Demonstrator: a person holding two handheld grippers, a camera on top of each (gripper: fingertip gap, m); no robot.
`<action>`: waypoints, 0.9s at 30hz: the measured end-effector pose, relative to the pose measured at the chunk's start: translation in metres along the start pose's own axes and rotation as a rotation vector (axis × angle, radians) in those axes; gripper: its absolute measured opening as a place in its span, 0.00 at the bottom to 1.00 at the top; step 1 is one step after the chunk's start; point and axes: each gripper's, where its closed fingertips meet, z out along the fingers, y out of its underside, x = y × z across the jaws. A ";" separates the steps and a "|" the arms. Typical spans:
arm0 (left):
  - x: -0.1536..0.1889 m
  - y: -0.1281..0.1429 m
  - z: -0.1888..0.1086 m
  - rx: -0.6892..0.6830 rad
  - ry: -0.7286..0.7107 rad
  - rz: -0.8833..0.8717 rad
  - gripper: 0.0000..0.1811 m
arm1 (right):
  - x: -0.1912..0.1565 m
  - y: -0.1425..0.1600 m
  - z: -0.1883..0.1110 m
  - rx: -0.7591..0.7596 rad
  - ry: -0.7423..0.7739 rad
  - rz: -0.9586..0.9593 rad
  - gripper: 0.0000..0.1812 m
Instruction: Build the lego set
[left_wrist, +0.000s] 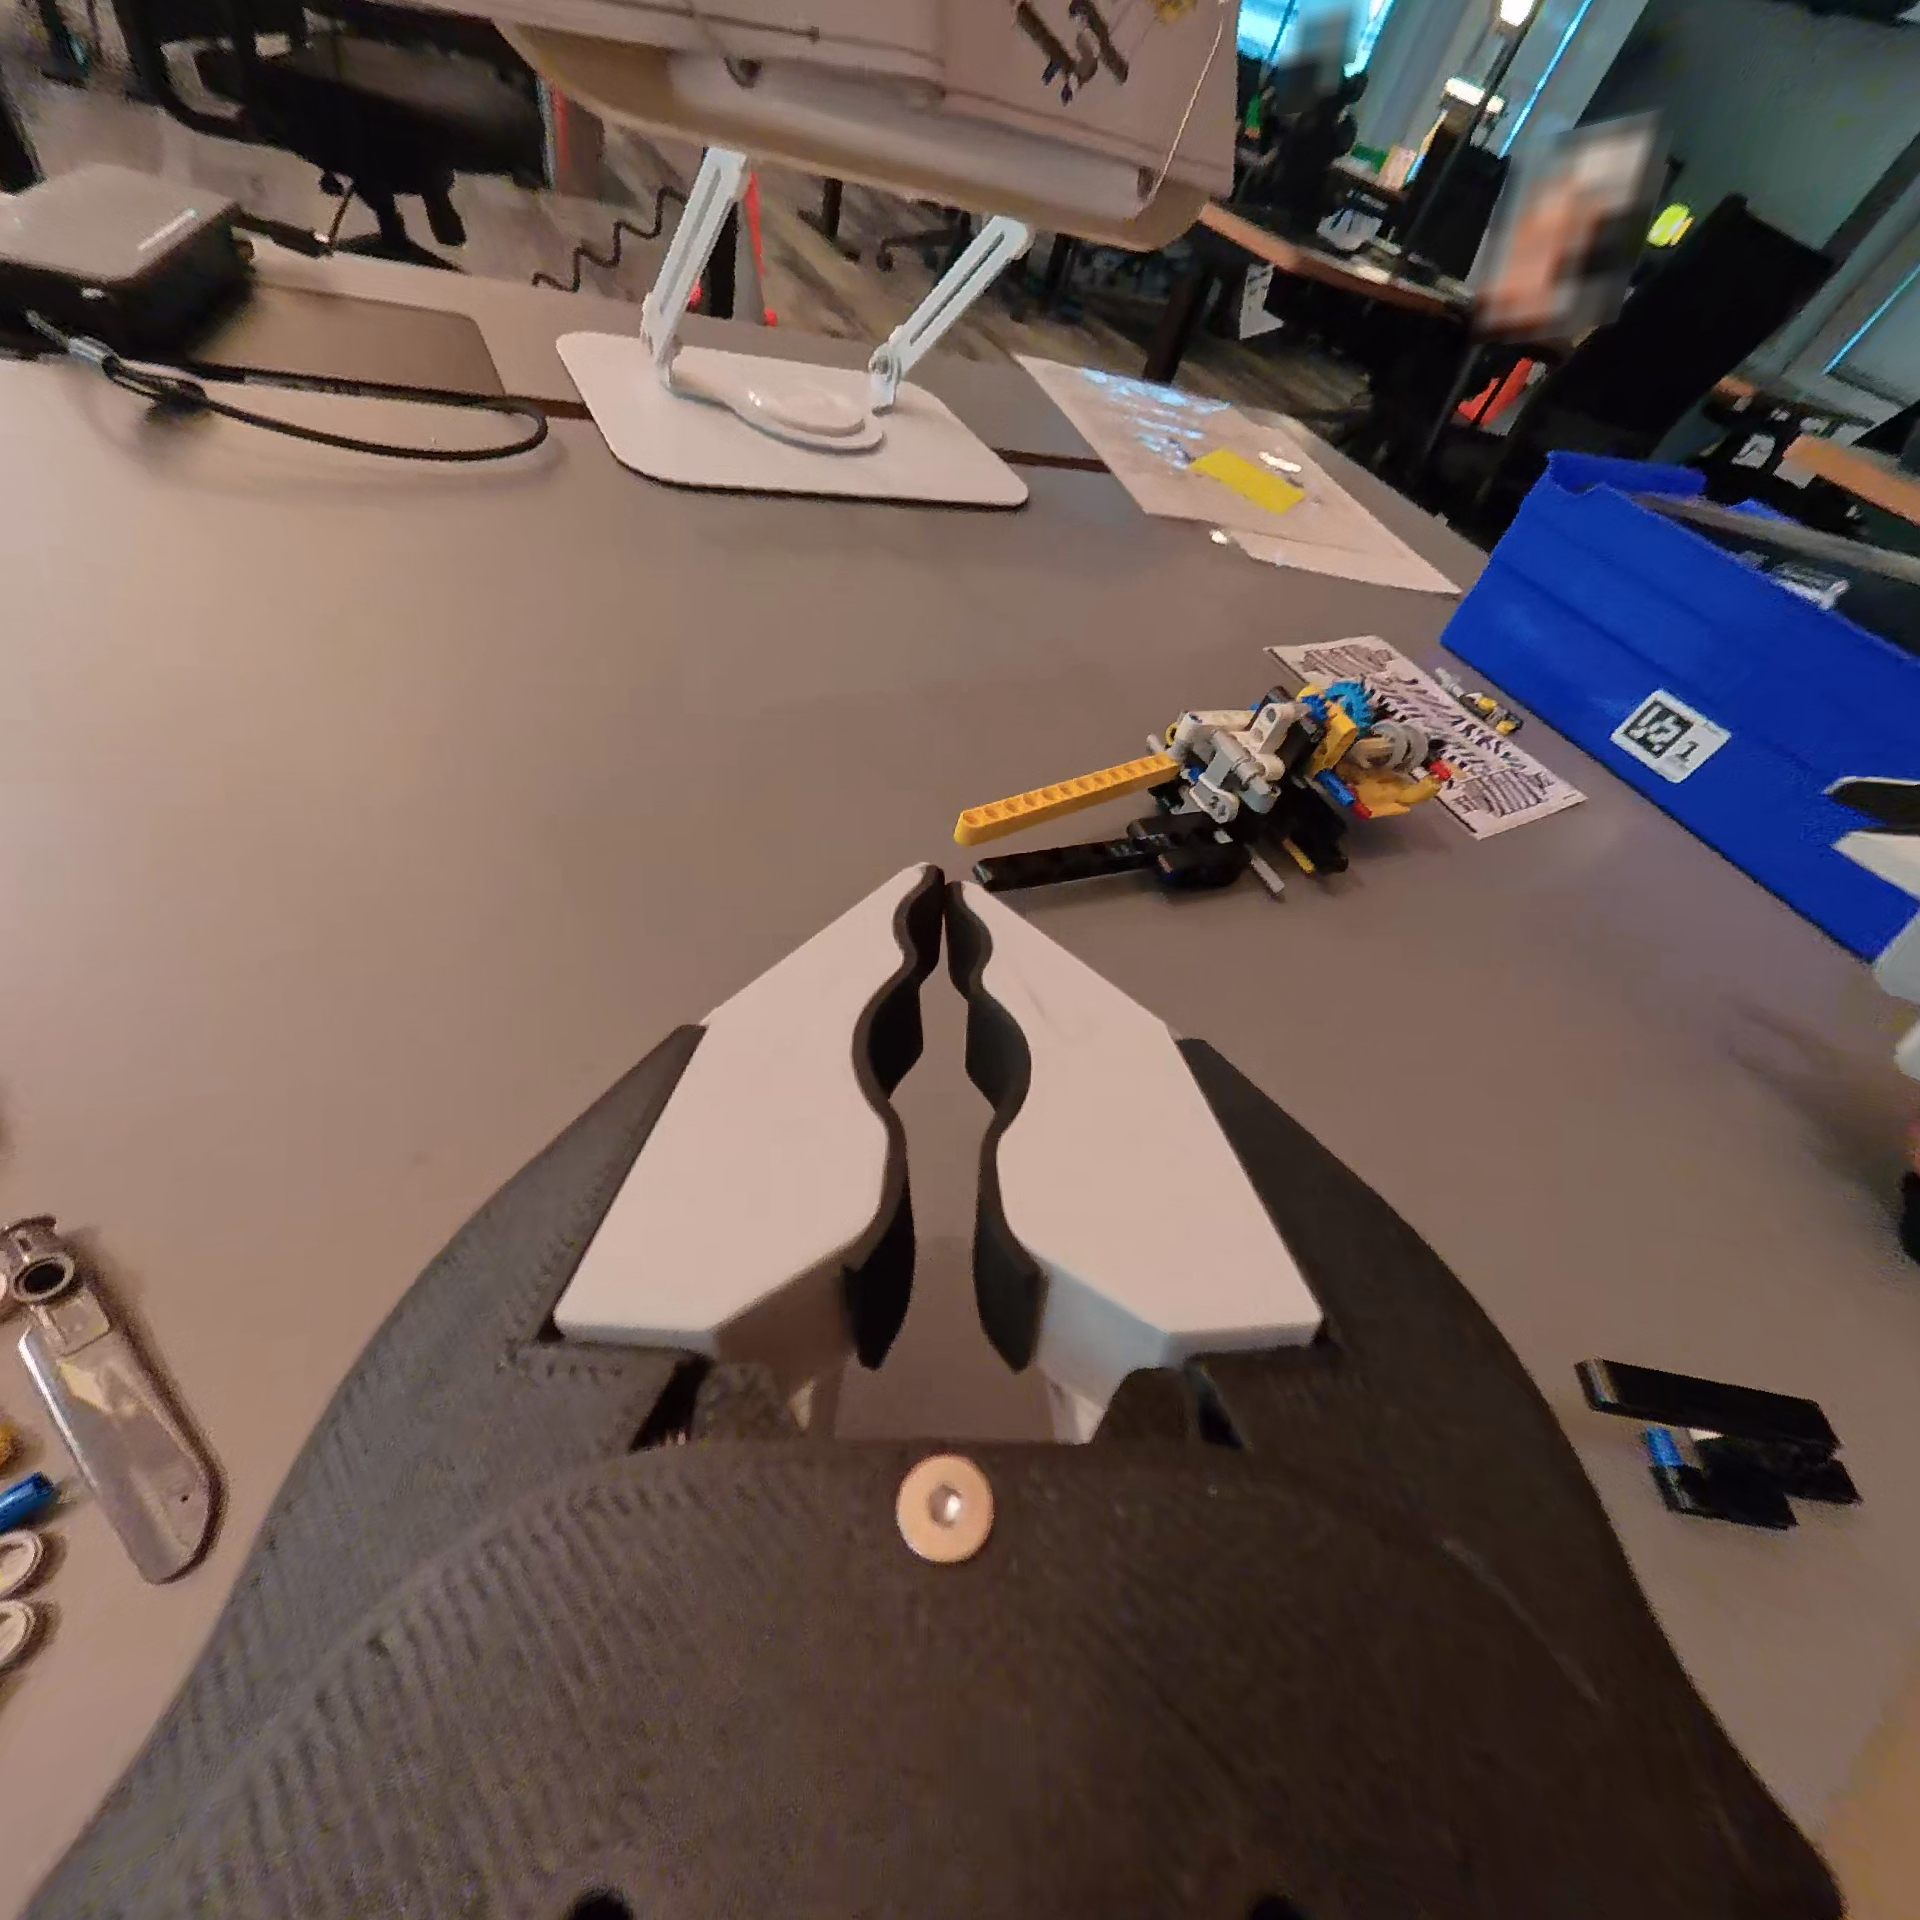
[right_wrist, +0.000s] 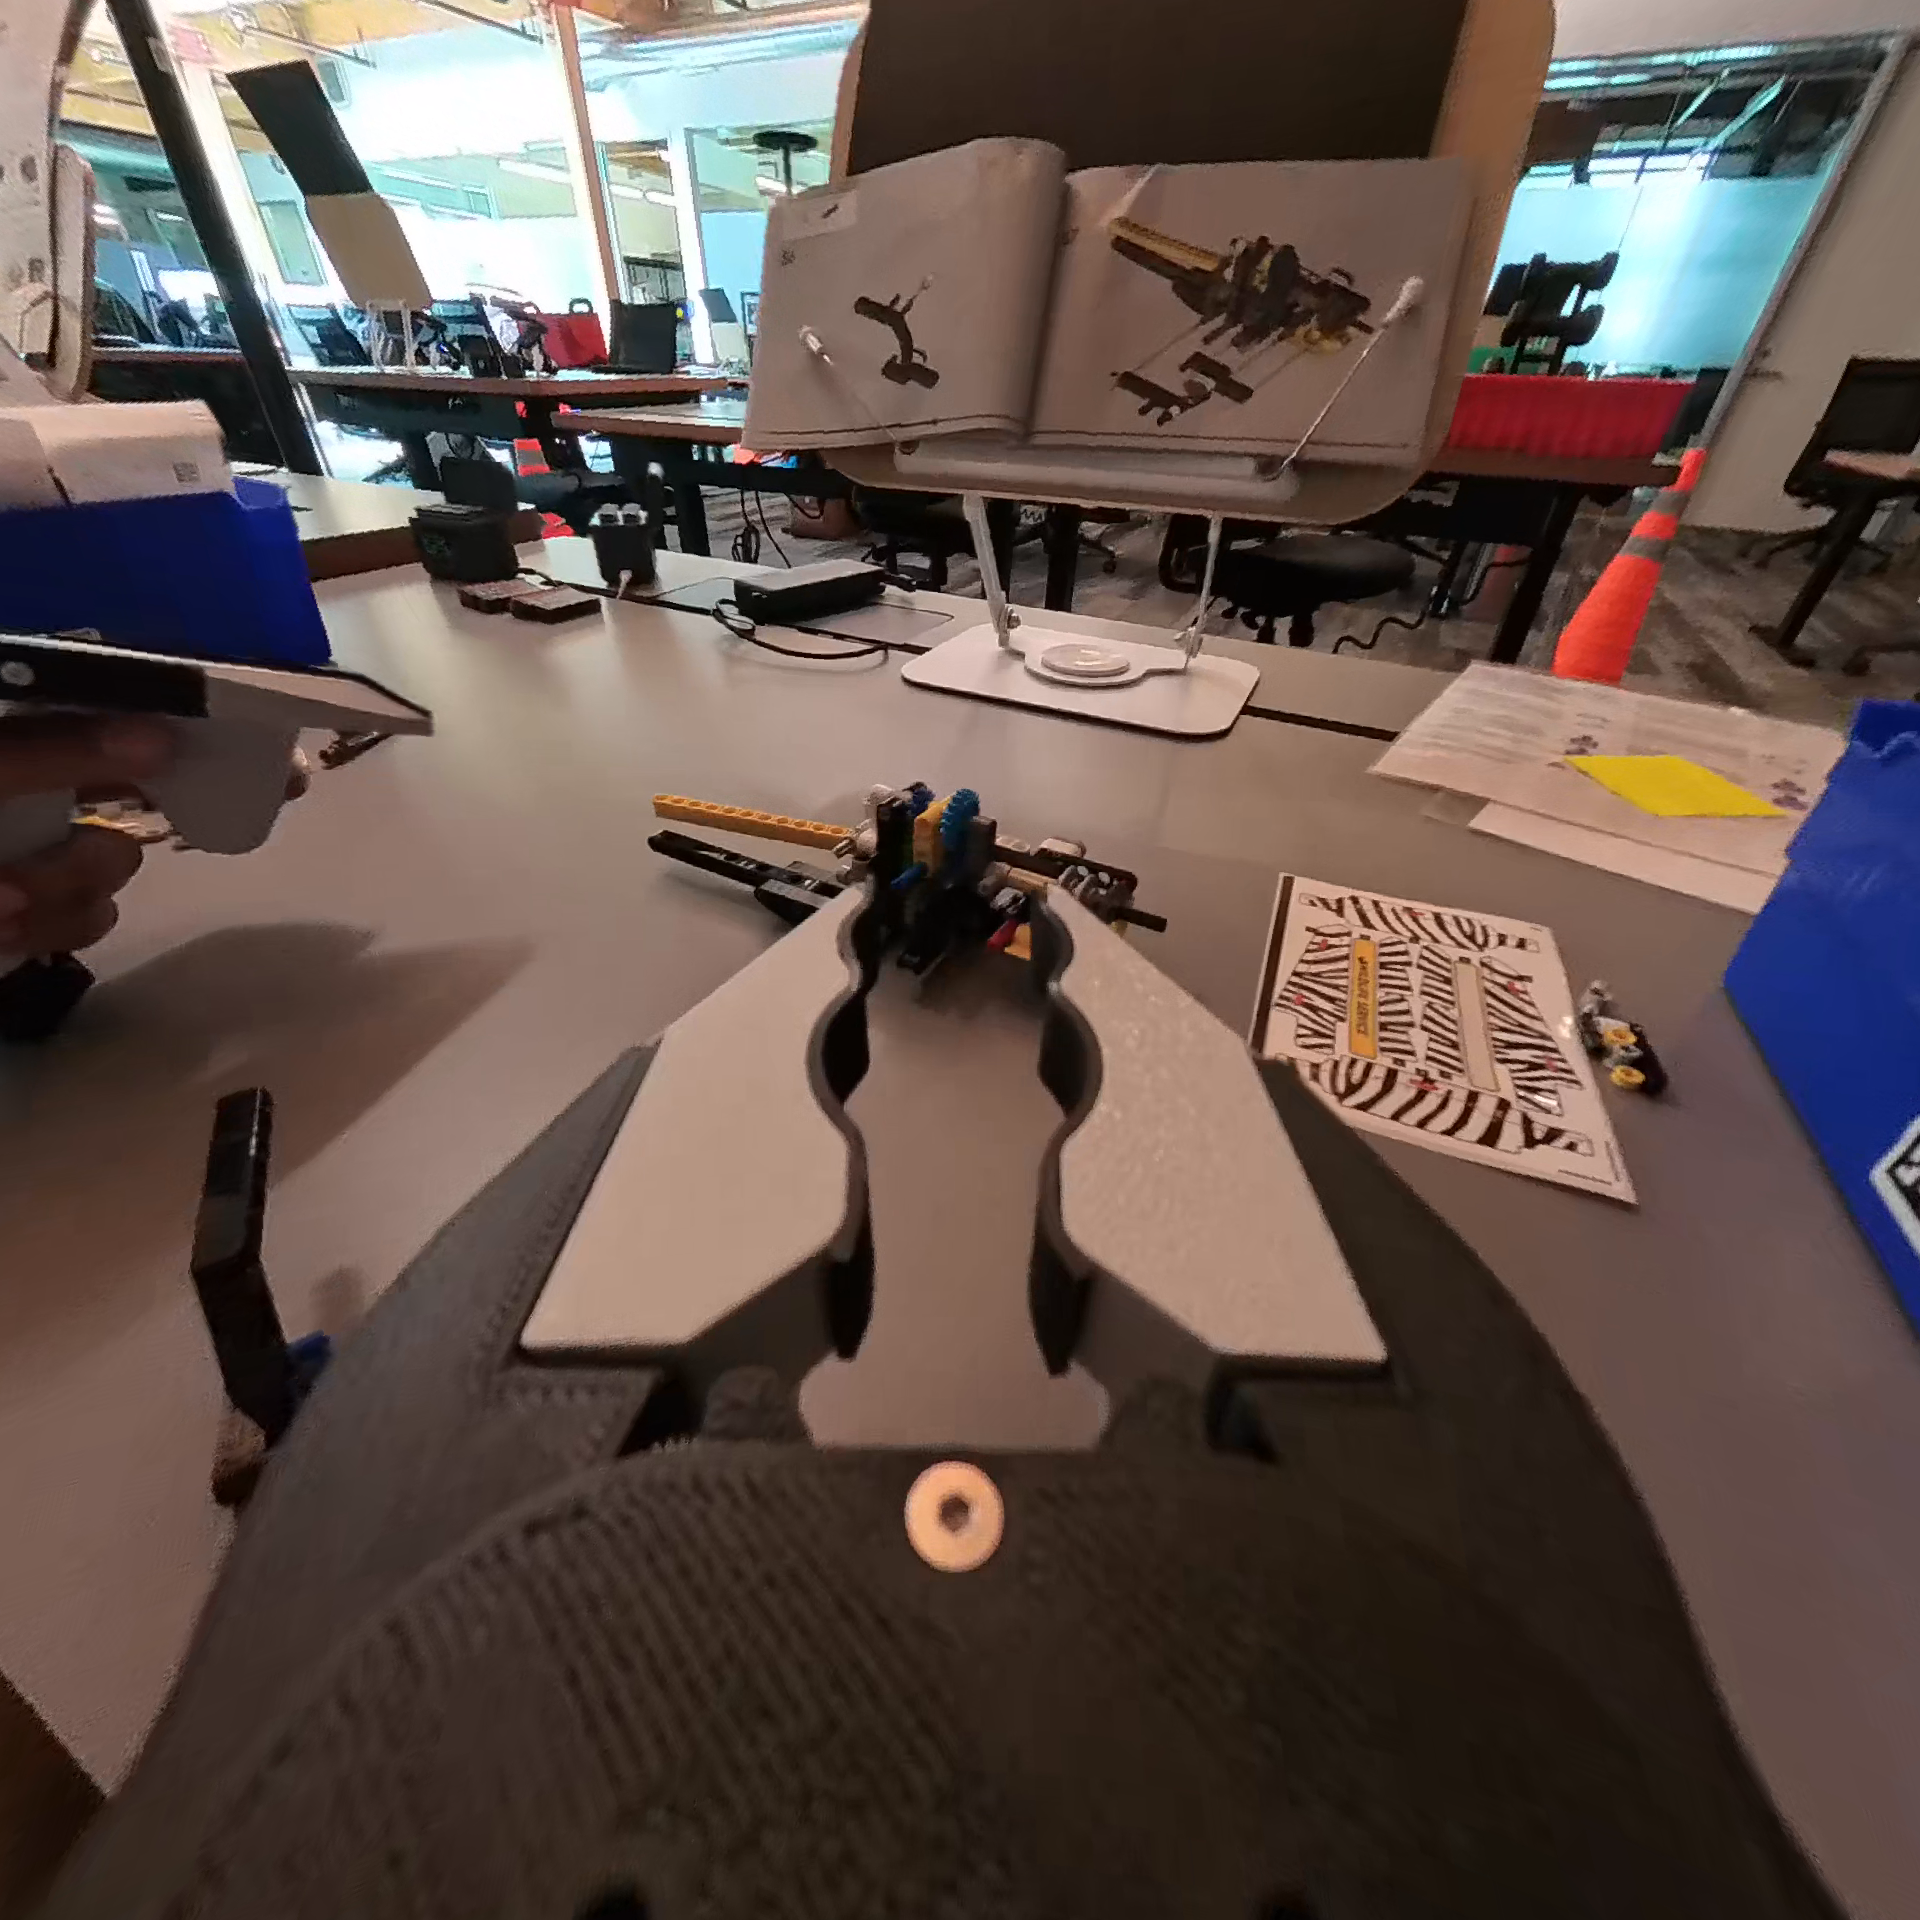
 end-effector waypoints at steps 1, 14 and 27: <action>-0.001 0.001 0.002 -0.012 -0.014 0.007 0.00 | 0.000 0.000 -0.002 0.004 -0.001 -0.003 0.15; -0.004 0.001 0.009 -0.029 -0.020 0.002 0.02 | 0.013 0.004 -0.005 -0.030 -0.029 0.112 0.15; 0.017 0.012 0.012 -0.096 -0.012 0.171 0.05 | 0.012 0.006 -0.004 -0.041 -0.019 0.092 0.15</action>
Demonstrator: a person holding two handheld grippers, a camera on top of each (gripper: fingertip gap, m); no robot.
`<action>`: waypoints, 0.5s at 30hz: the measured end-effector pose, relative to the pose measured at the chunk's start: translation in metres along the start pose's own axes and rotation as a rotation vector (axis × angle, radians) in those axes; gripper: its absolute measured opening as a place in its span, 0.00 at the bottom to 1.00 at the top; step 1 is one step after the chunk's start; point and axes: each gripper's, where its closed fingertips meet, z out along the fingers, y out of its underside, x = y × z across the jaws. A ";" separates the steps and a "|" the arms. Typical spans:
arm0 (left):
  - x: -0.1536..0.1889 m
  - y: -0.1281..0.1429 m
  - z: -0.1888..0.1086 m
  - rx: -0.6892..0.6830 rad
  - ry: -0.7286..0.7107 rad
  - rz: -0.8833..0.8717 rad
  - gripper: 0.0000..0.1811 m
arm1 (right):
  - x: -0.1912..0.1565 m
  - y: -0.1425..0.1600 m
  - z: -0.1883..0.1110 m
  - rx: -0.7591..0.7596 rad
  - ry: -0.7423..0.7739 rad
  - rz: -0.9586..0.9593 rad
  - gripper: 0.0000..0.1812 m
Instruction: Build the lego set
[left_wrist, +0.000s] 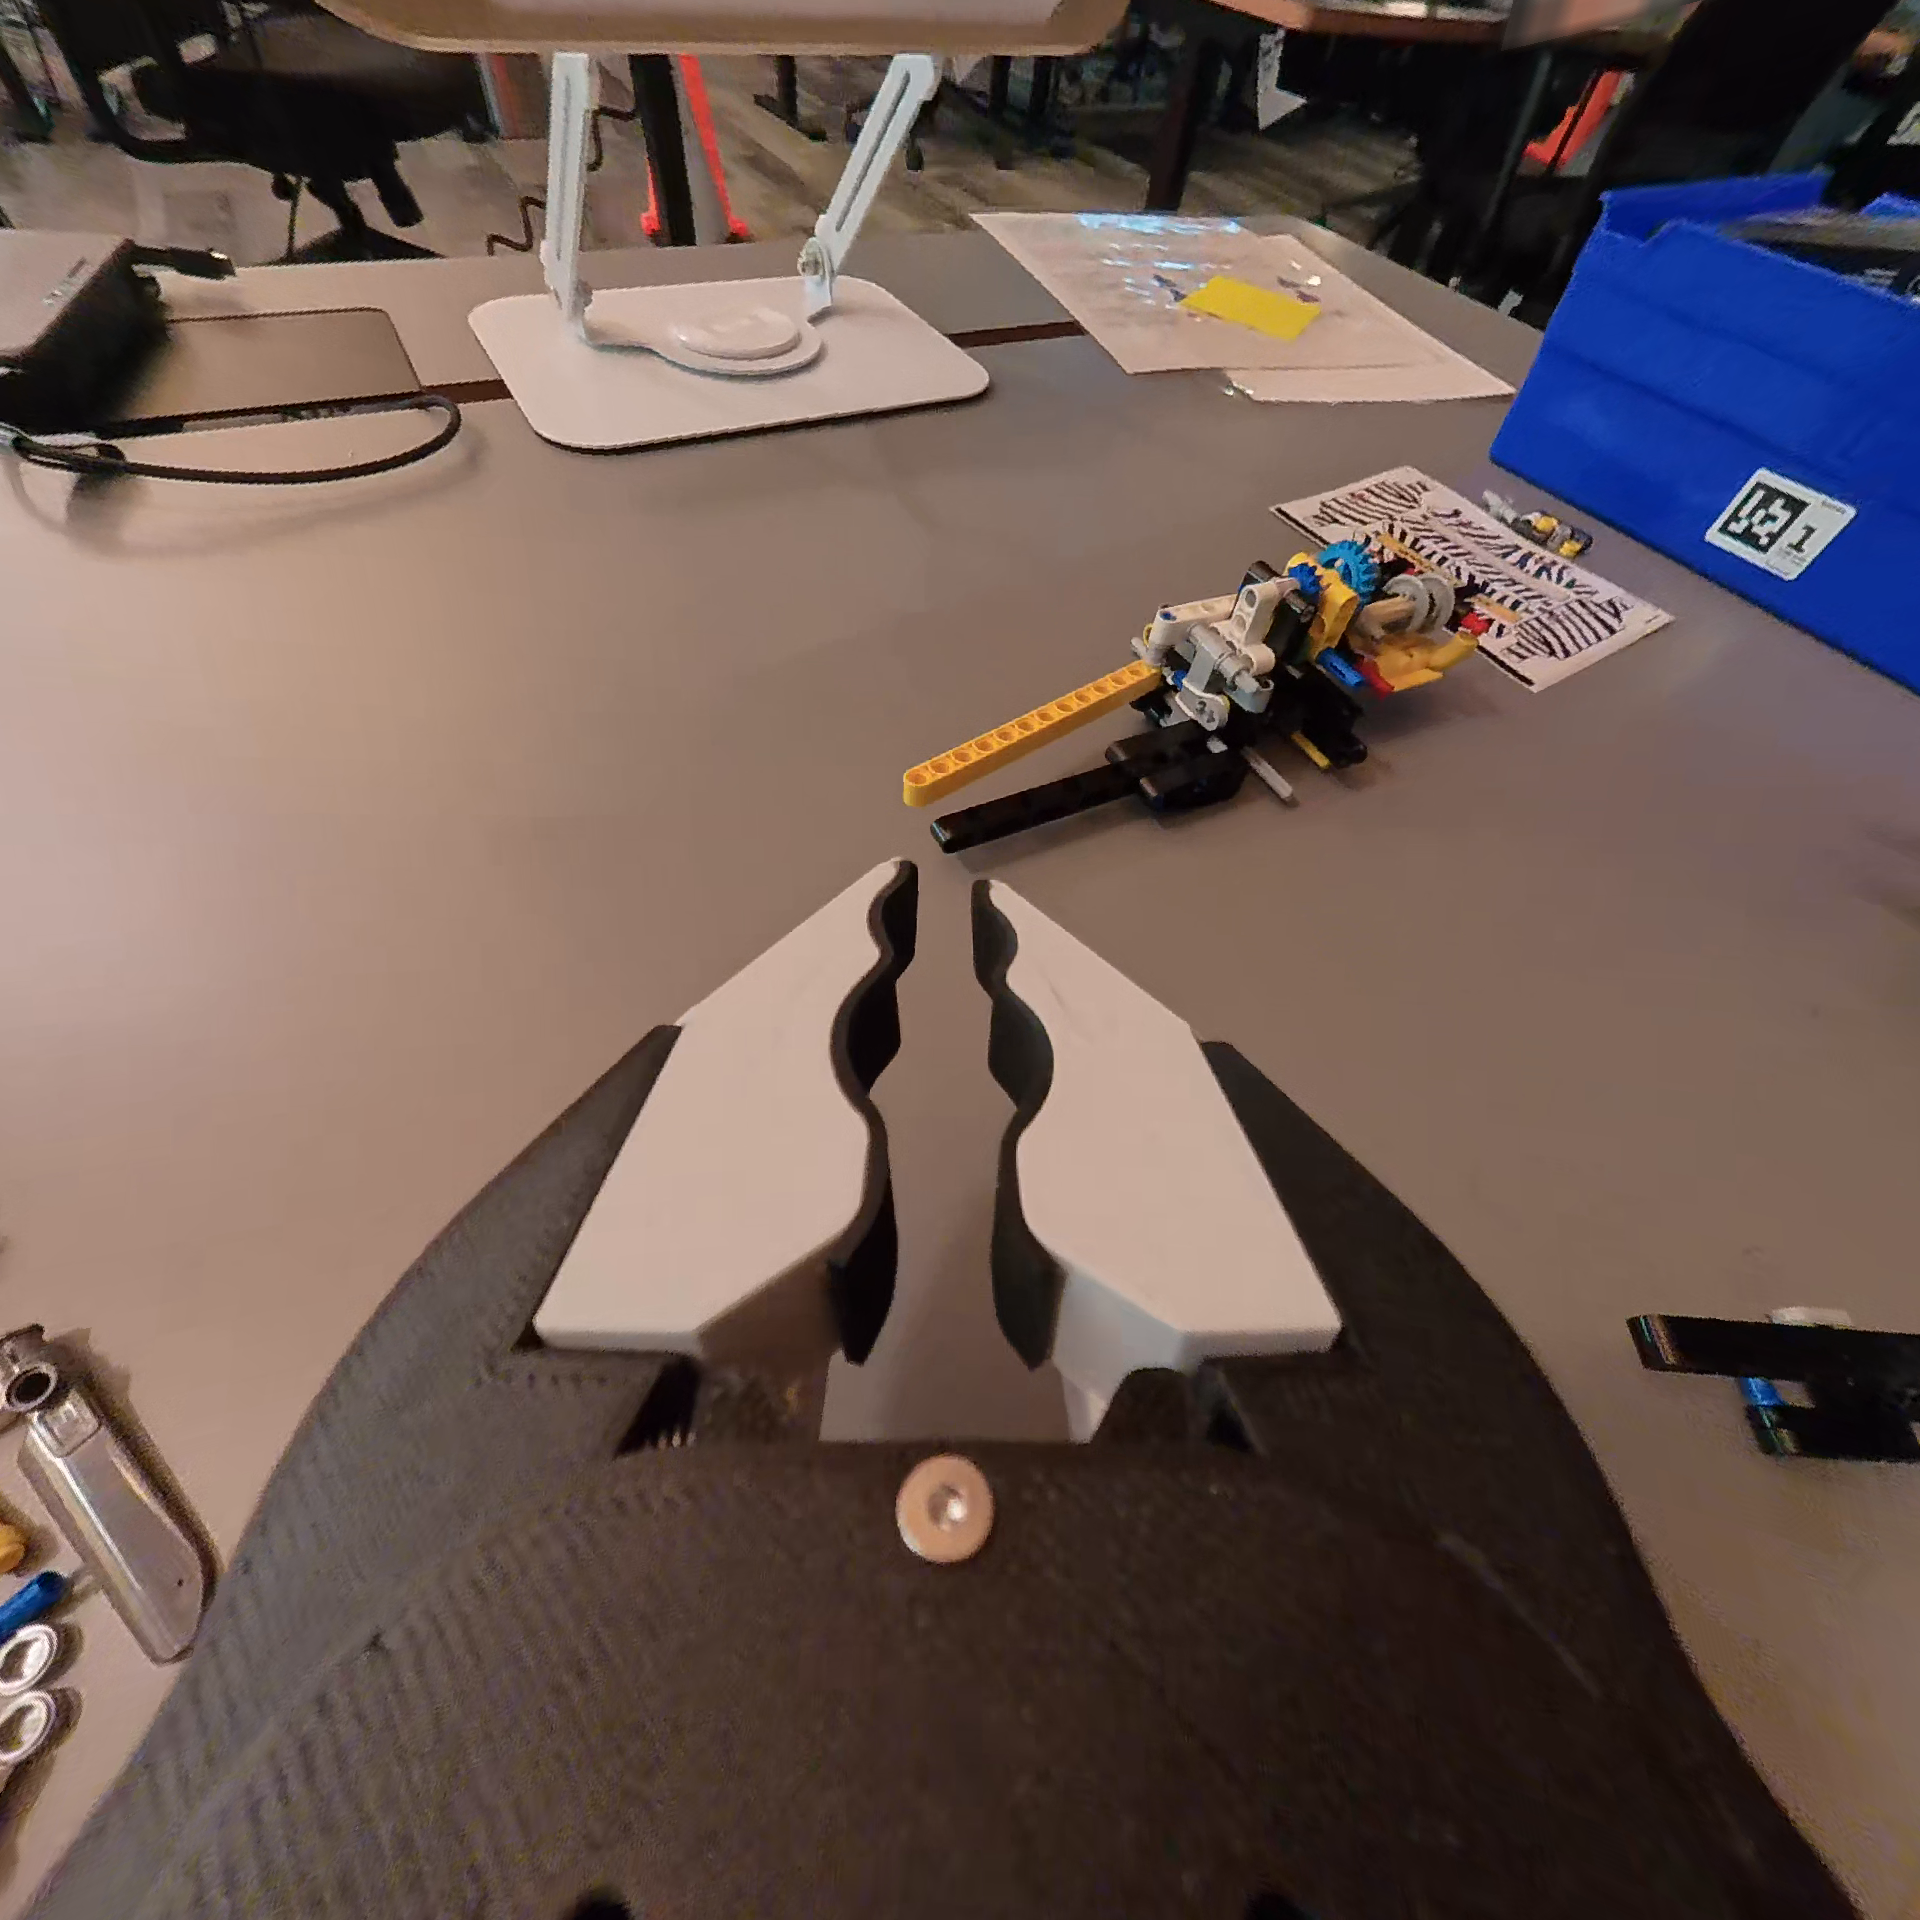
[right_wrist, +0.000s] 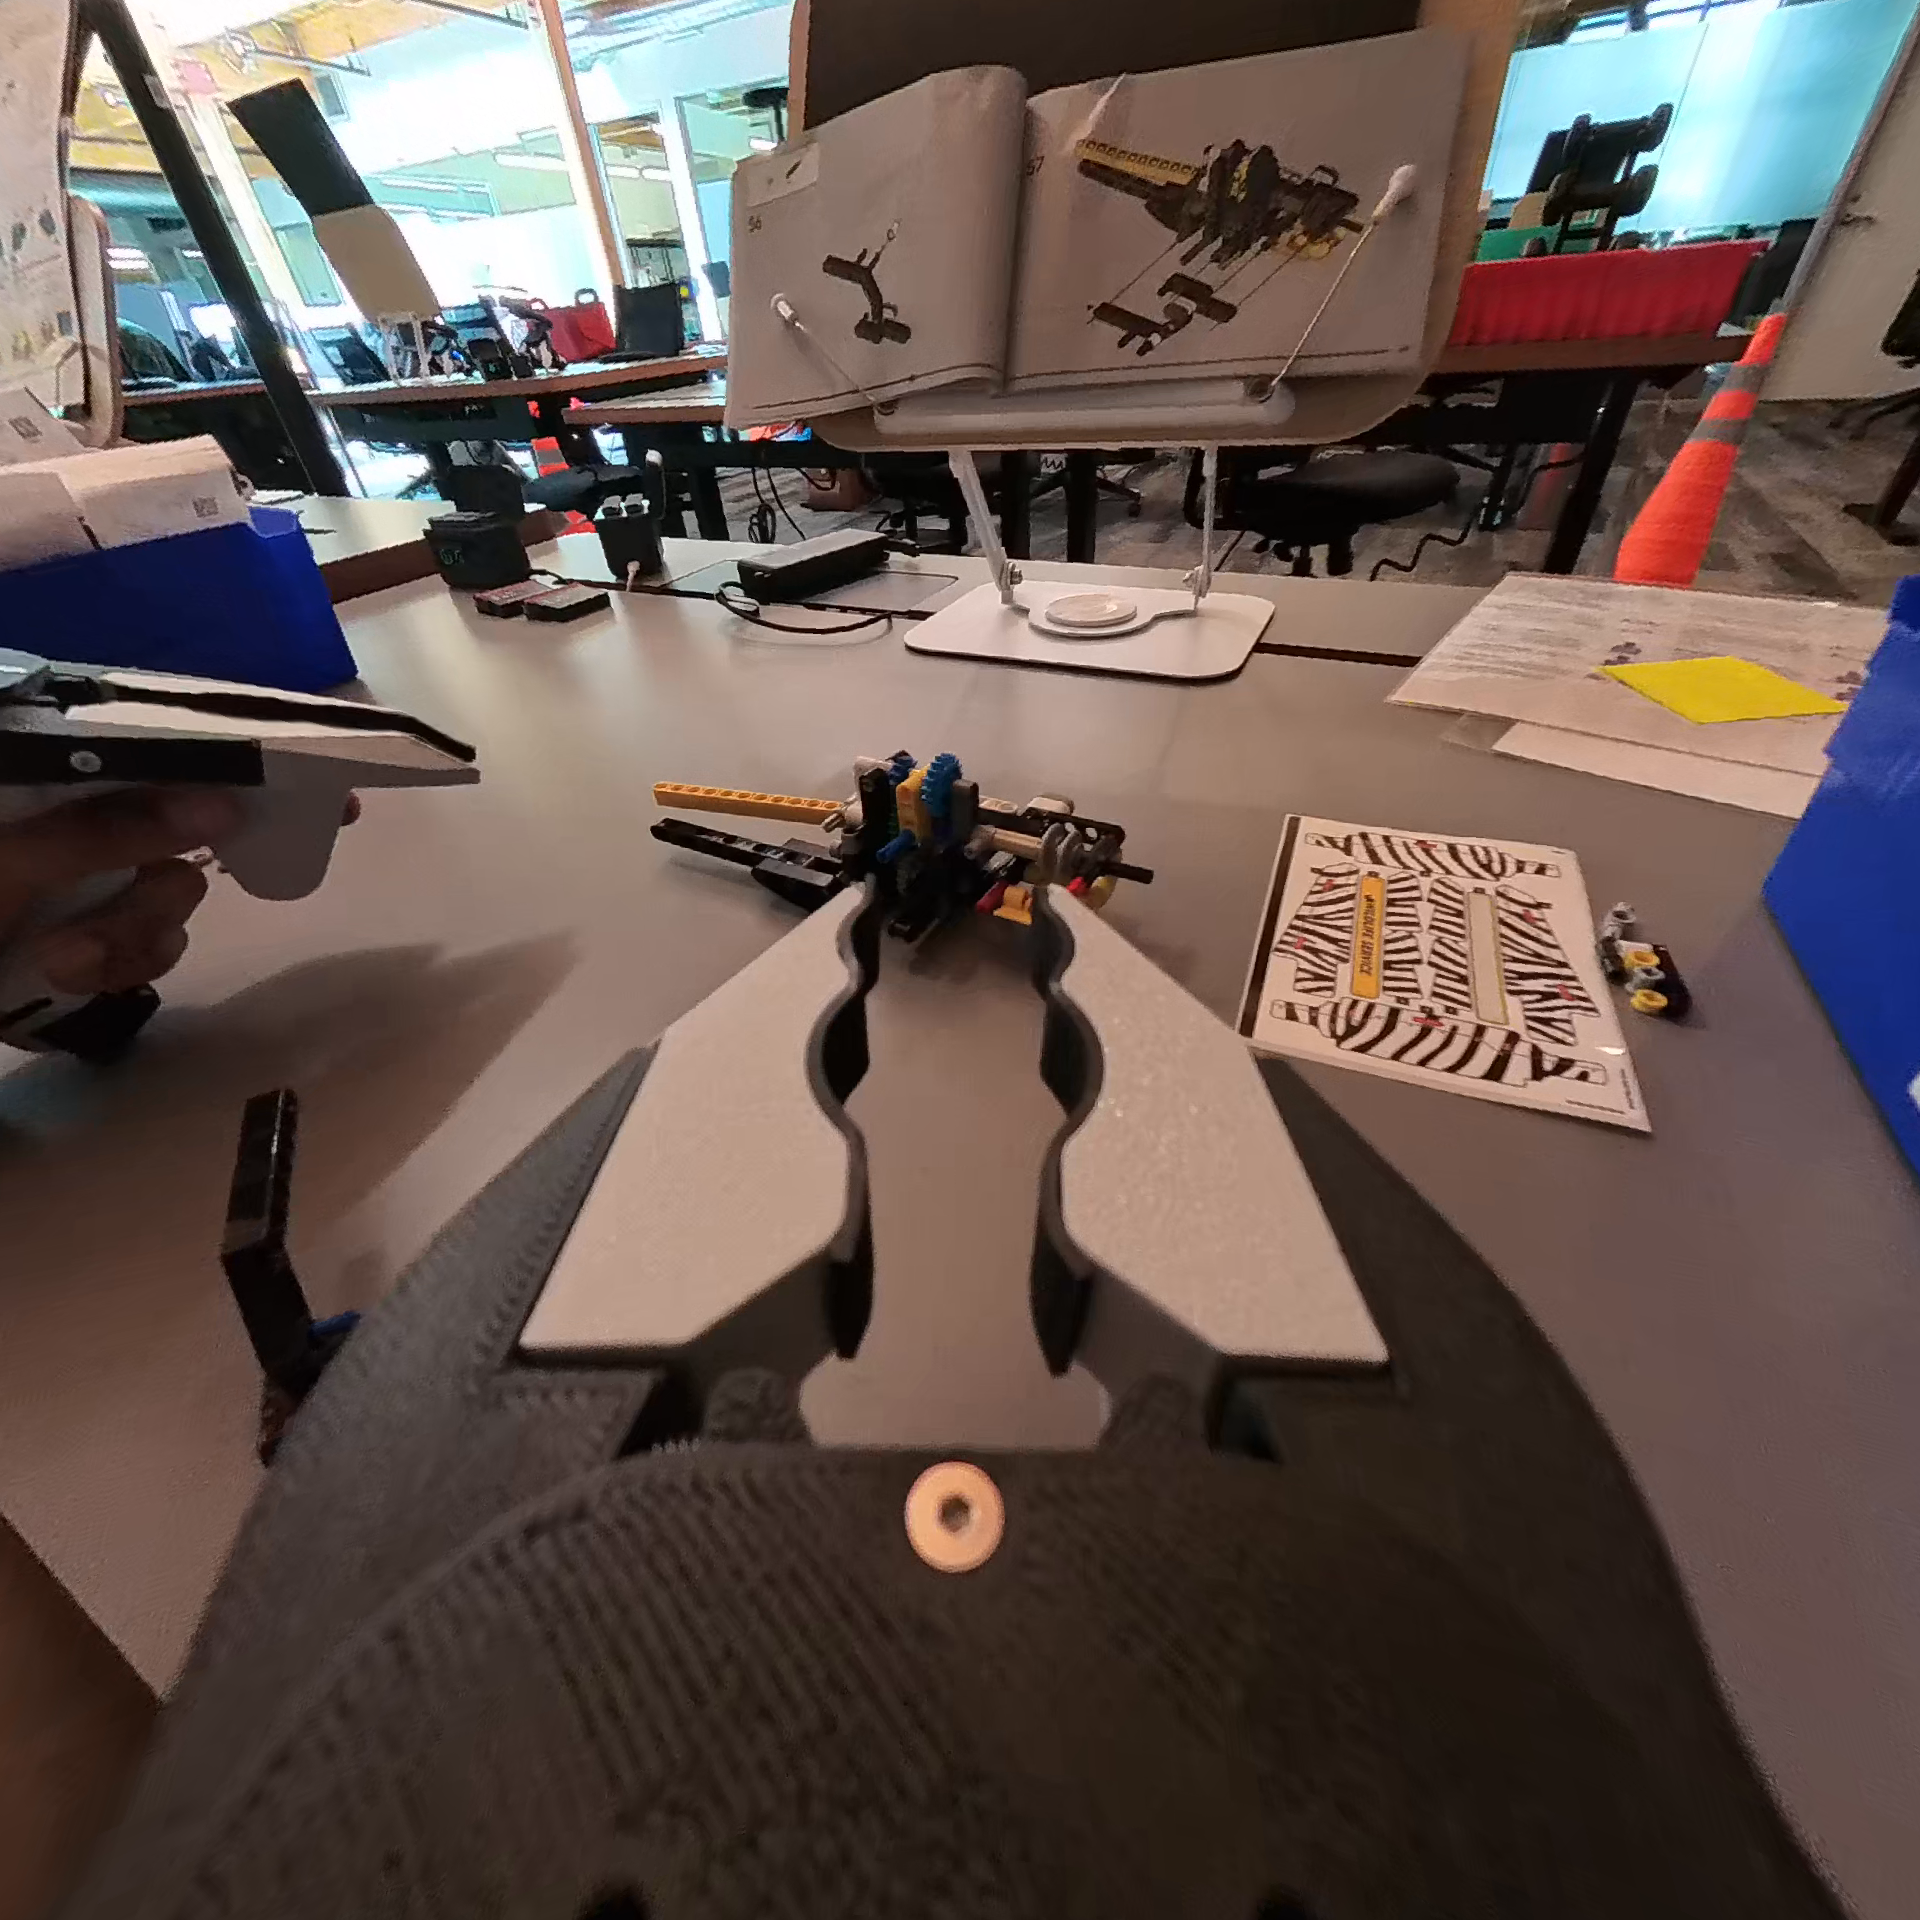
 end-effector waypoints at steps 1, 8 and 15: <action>0.000 0.000 0.000 -0.002 0.002 0.001 0.05 | 0.001 0.000 0.000 0.000 -0.003 0.010 0.15; 0.001 0.002 0.002 -0.018 0.052 -0.044 0.08 | 0.002 0.001 0.001 -0.011 -0.012 0.035 0.15; 0.000 0.005 0.005 -0.041 0.096 -0.101 0.10 | -0.003 0.016 0.012 -0.125 -0.076 0.067 0.18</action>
